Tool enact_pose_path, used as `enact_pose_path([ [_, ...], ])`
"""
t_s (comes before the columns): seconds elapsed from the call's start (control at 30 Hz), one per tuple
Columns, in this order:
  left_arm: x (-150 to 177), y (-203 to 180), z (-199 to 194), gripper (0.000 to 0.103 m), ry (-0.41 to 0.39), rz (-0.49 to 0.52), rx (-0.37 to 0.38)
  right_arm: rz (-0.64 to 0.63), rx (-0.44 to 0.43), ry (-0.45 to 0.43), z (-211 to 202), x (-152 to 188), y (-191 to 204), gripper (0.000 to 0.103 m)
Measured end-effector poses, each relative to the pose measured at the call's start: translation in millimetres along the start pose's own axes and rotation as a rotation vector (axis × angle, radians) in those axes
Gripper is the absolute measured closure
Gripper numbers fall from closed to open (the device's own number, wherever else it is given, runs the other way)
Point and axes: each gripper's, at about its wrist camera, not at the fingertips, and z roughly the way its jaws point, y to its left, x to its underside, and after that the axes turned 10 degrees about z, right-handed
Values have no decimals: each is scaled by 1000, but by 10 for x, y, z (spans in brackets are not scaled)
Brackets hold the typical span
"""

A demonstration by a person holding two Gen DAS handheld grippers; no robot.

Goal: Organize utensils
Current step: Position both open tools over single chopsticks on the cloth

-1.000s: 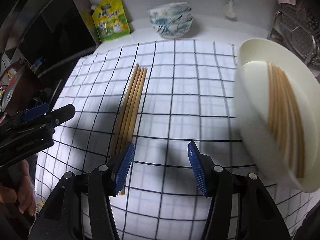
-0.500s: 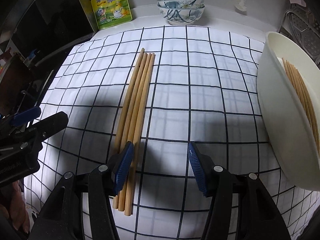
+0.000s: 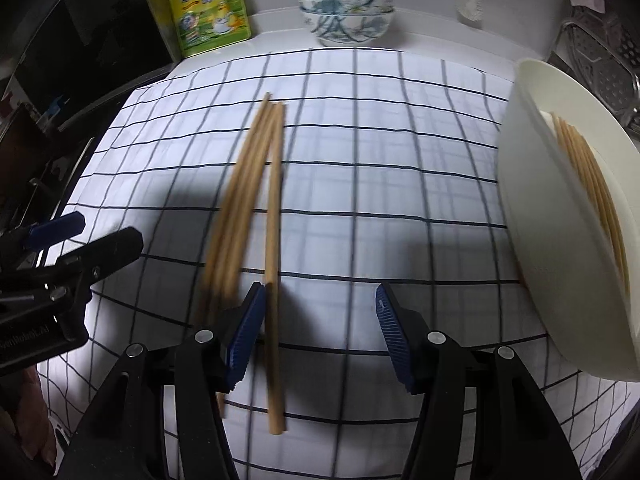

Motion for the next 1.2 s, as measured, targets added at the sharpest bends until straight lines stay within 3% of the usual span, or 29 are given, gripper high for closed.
enact_pose_path([
  [0.37, -68, -249, 226, 16, 26, 31, 22, 53, 18, -14, -64, -26, -283, 49],
  [0.9, 3, -151, 312, 15, 63, 38, -62, 34, 8, -21, -86, -42, -235, 49],
  [1.2, -173, -182, 424, 15, 40, 37, -47, -22, 58, -24, 50, -76, -145, 49],
])
